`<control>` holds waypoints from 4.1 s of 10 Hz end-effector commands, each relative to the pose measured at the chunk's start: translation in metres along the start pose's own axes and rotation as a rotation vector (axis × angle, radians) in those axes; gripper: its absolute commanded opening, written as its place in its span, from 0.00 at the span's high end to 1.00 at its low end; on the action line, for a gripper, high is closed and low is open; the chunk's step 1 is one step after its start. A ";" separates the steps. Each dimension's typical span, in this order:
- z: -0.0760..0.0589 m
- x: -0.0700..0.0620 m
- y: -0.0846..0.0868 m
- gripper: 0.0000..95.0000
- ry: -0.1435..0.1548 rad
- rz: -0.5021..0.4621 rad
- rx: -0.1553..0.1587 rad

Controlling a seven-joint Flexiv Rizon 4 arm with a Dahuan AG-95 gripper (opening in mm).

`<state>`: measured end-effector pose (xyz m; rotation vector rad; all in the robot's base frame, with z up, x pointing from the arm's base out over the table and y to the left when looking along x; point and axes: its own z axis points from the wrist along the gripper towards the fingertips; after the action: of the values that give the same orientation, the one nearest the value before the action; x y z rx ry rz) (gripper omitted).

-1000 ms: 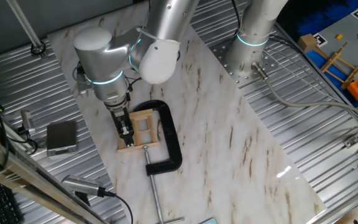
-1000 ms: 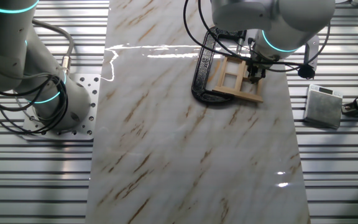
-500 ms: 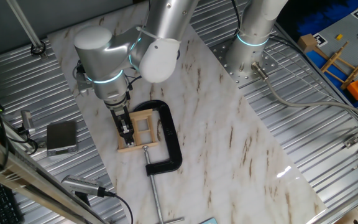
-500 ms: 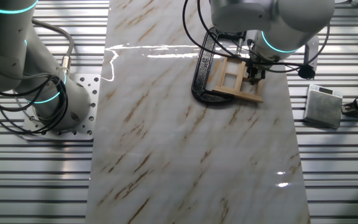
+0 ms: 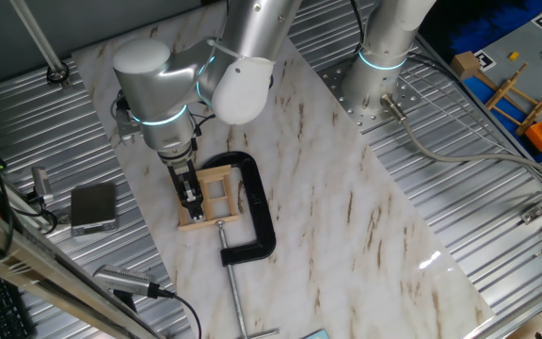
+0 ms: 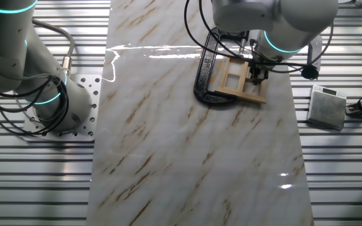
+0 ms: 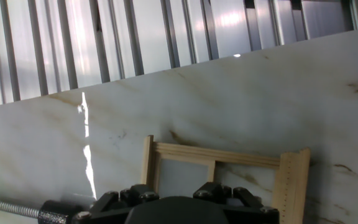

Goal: Close a sliding window

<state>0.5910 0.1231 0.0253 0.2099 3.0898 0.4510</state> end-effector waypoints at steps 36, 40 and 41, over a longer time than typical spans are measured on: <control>-0.007 0.012 -0.038 0.40 0.015 -0.047 0.009; -0.013 0.011 -0.052 0.40 0.025 -0.064 0.014; -0.017 0.010 -0.052 0.40 0.030 -0.055 -0.015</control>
<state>0.5733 0.0707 0.0274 0.1101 3.1168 0.4510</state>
